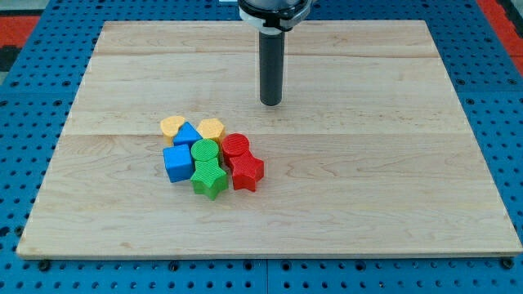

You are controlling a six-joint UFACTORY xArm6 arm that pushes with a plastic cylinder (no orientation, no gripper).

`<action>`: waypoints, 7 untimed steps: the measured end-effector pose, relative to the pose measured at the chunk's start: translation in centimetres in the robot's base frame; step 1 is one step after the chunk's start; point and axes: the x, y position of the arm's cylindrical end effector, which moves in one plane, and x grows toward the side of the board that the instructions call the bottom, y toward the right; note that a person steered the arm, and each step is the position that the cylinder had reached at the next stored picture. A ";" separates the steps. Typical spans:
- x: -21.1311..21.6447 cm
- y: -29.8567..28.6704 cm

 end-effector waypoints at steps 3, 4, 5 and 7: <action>5.3 3.6; 12.6 4.3; 14.7 3.7; 15.7 3.7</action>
